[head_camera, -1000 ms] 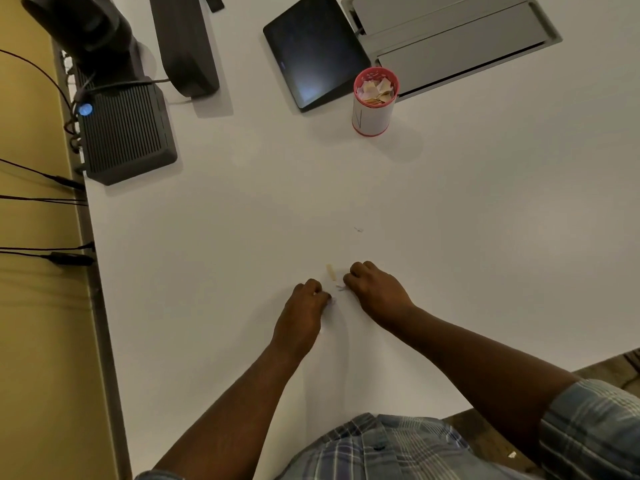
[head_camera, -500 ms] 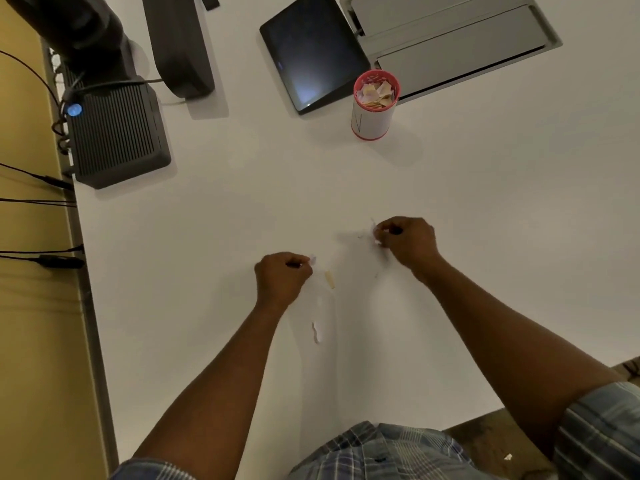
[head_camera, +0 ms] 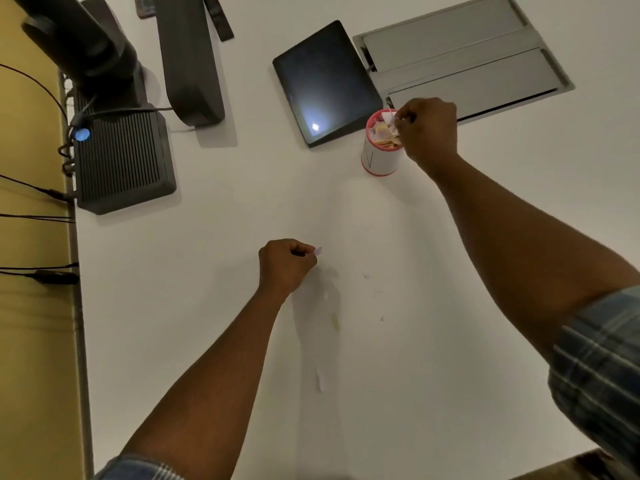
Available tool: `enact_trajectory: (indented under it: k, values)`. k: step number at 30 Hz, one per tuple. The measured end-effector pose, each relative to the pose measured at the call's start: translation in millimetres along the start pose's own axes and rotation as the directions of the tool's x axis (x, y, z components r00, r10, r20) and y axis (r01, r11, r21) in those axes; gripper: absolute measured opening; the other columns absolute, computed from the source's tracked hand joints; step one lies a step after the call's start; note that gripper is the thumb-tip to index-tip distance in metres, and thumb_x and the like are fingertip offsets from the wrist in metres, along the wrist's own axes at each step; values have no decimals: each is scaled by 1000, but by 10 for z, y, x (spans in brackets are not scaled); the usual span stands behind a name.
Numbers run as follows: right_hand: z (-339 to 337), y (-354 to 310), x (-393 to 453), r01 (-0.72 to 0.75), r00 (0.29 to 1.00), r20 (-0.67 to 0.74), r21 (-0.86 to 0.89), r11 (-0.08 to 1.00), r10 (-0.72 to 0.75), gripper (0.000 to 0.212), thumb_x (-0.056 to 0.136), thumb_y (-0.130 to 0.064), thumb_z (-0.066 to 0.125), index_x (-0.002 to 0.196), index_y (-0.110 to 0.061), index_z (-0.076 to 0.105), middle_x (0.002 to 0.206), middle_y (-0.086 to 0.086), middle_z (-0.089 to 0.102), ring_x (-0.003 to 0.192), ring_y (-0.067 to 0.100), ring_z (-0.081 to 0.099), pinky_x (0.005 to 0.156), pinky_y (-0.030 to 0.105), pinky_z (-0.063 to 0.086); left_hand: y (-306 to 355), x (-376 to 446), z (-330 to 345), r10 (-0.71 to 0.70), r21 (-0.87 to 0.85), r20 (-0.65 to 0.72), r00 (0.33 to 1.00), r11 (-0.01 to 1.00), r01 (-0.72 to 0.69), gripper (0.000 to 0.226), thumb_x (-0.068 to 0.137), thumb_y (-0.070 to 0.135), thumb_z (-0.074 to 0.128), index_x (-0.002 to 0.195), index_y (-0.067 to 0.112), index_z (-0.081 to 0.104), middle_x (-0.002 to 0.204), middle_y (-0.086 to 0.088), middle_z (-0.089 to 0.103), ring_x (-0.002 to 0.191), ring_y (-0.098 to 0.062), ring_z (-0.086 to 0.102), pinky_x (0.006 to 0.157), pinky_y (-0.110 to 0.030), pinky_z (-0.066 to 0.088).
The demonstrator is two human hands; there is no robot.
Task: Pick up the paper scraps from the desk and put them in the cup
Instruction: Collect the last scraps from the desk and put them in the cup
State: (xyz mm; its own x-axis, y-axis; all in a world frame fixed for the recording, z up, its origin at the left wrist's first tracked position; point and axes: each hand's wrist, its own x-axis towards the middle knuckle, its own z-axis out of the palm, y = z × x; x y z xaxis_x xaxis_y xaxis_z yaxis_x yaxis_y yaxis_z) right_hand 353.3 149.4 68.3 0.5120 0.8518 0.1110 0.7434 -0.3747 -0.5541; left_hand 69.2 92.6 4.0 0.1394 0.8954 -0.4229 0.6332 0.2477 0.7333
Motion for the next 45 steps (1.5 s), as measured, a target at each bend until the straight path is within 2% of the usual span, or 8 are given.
enact_trajectory:
  k: [6,11,19,22,29,38,42,45]
  values:
    - [263,-129,364,49,952,296,-400,915,78,44,84,-30,70,112,3,60,98,19,64,93,34,63,83,37,49,-23,-22,-10,-72,-105,21,997,992,74,17,68,37,81,75,23,75,76,9,74,73,-2,68,70,-15,52]
    - [459,-210,459,94,933,339,-554,827,120,22,85,-6,64,104,3,60,81,14,50,84,33,60,76,39,48,-82,-21,-49,-137,-188,47,989,972,144,17,67,37,83,74,23,76,76,9,74,75,-6,70,71,-21,55]
    - [553,-196,569,165,880,447,-603,781,160,24,86,-2,61,108,7,58,76,18,49,79,33,54,82,40,50,-24,-32,-71,-119,-231,52,992,964,128,14,68,34,82,74,23,76,74,7,74,74,-9,70,73,-24,56]
    - [497,-198,556,160,865,472,-582,797,171,31,88,-4,60,117,6,55,98,23,57,95,38,59,85,41,49,28,-30,-101,-112,-250,50,992,961,121,15,69,33,82,74,21,76,75,5,75,76,-12,71,78,-29,57]
    - [163,-210,481,299,878,475,-451,841,-57,39,85,-28,67,109,2,64,100,21,66,94,37,62,82,43,51,164,-2,-130,-64,-275,67,996,958,80,11,69,30,82,73,22,76,74,5,75,77,-11,71,80,-29,57]
    - [-48,-39,246,270,952,176,-105,957,-249,23,88,-9,57,105,-5,72,105,14,71,96,26,67,84,25,47,480,32,-6,4,-299,90,996,954,23,12,69,29,82,73,20,76,76,5,75,77,-9,71,78,-25,56]
    - [-69,127,-19,76,973,-227,199,977,-30,24,81,-9,51,85,-9,75,84,5,74,75,13,67,74,23,52,749,130,21,50,-468,135,990,883,19,6,70,17,82,73,18,76,77,-1,76,78,-13,72,76,-25,55]
    - [88,325,-467,-15,938,-328,292,956,115,25,77,-3,51,83,-7,75,83,6,74,75,16,67,73,25,50,1055,332,87,108,-474,114,988,880,-41,7,69,16,82,73,15,75,72,-2,74,73,-12,70,76,-29,57]
